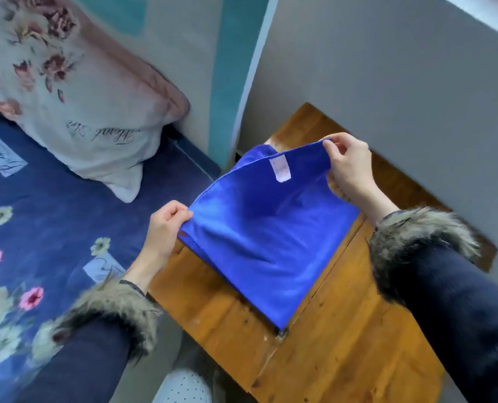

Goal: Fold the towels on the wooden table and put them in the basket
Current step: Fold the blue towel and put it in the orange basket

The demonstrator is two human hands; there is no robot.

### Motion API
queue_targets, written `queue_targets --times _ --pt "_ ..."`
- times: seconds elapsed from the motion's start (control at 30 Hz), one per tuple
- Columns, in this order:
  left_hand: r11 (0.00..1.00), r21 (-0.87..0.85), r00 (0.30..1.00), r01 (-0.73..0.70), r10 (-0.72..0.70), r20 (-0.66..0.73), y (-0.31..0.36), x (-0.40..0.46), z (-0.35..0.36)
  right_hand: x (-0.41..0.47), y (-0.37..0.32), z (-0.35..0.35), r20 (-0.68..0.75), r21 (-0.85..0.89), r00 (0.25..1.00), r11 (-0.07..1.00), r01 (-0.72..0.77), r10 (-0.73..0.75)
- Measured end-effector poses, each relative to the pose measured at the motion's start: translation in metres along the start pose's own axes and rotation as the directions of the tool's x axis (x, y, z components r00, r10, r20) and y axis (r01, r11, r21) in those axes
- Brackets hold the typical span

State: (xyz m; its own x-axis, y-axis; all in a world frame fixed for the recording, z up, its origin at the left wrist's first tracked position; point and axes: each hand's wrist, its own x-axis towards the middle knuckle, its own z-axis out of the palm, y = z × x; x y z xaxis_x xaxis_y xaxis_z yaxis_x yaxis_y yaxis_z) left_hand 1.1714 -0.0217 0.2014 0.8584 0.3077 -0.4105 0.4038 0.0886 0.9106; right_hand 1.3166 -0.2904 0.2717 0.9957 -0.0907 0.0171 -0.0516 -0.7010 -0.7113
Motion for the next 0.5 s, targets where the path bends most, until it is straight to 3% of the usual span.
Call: queue_targets --times 0.17,0.33,0.5 --pt "0.99 0.064 0.988 0.122 -0.116 -0.099 -0.047 0.041 -0.016 0.036 -0.004 0.064 0.063 -0.152 0.997 0.988 -0.03 0.04" --pt "0.939 0.243 0.96 0.244 -0.198 -0.196 -0.088 0.07 -0.036 0.071 0.001 0.121 0.157 -0.272 0.984 0.962 -0.033 0.078" --pt "0.889 0.334 0.95 0.312 -0.288 -0.12 -0.105 0.089 -0.047 0.097 0.015 0.167 0.216 -0.353 0.965 0.933 -0.066 0.15"
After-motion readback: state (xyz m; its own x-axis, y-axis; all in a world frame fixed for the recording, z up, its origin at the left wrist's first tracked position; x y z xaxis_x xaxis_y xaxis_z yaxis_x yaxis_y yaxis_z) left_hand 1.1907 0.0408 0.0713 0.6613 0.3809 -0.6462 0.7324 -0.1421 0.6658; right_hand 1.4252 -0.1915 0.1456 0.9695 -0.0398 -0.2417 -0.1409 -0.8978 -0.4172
